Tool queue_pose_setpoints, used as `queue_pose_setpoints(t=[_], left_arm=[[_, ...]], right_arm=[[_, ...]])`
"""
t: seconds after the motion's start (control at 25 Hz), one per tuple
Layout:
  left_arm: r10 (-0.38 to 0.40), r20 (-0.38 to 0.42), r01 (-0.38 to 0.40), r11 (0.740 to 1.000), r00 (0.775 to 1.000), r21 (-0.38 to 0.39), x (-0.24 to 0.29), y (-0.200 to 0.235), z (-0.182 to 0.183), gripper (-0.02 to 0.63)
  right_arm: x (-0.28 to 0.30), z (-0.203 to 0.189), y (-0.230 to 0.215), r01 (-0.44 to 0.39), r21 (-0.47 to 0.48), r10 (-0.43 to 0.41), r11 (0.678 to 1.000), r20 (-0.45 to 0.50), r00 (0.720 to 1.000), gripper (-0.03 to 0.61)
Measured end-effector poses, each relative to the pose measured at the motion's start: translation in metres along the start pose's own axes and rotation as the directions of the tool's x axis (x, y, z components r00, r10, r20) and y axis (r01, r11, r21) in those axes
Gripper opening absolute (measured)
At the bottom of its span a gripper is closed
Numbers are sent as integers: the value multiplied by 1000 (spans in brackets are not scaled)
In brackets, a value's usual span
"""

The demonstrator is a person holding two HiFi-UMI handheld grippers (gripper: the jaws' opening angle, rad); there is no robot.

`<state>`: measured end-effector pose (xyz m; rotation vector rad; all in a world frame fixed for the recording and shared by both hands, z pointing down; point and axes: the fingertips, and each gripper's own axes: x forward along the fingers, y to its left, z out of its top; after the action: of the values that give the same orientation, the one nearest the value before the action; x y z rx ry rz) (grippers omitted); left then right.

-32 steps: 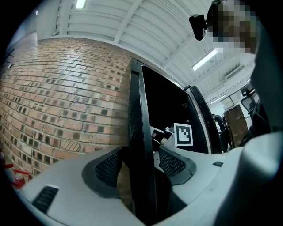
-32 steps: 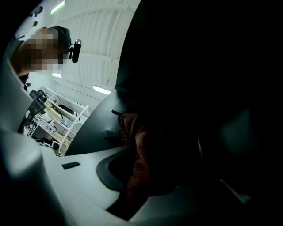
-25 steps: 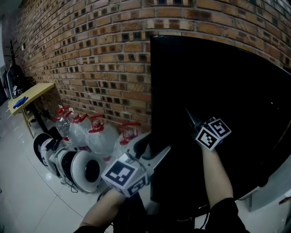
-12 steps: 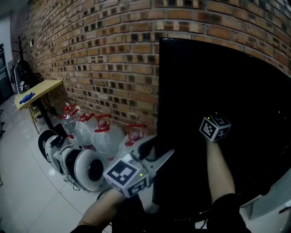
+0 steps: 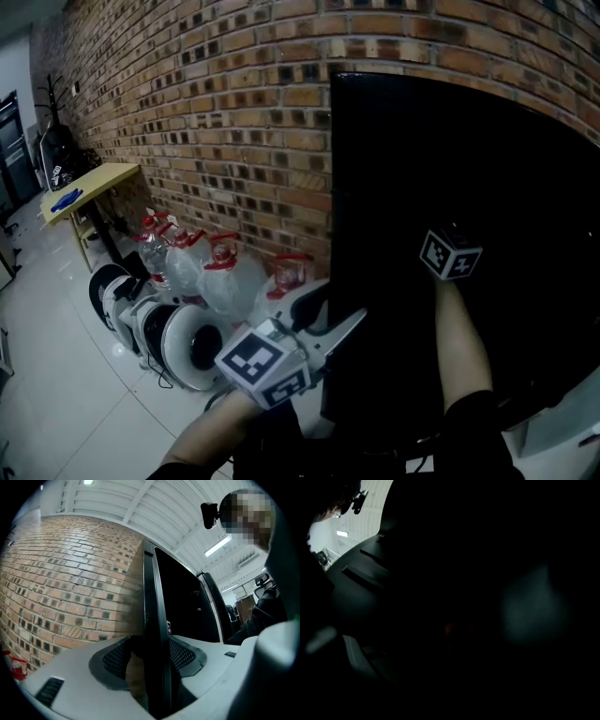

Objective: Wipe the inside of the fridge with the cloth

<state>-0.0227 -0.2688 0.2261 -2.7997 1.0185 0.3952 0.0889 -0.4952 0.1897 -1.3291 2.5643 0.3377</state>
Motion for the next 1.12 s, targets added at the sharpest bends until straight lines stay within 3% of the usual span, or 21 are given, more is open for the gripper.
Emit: queue_pose_setpoints(t=[0.4, 0.56, 0.72, 0.8, 0.96, 1.12], left_arm=[[8, 13, -8, 1000, 1000, -6, -2, 4, -1, 247], [-17, -4, 17, 1000, 1000, 0, -7, -3, -3, 249], [-117, -21, 117, 993, 993, -6, -9, -19, -2, 373], [-144, -18, 143, 990, 989, -14, -11, -21, -2, 385], [-171, 10, 172, 985, 985, -30, -13, -19, 0, 387], [-191, 24, 191, 981, 981, -16, -17, -25, -2, 428]], right_arm=[[-17, 11, 8, 36, 26, -37, 999, 29, 999, 71], [-66, 24, 40, -51, 52, 45, 997, 113, 993, 71], [-112, 28, 76, -149, 72, 137, 986, 153, 979, 71], [-131, 28, 98, -210, 91, 192, 974, 169, 967, 71], [-146, 19, 155, -337, 47, 328, 940, 139, 934, 71], [-137, 3, 183, -381, 32, 376, 924, 104, 921, 72]])
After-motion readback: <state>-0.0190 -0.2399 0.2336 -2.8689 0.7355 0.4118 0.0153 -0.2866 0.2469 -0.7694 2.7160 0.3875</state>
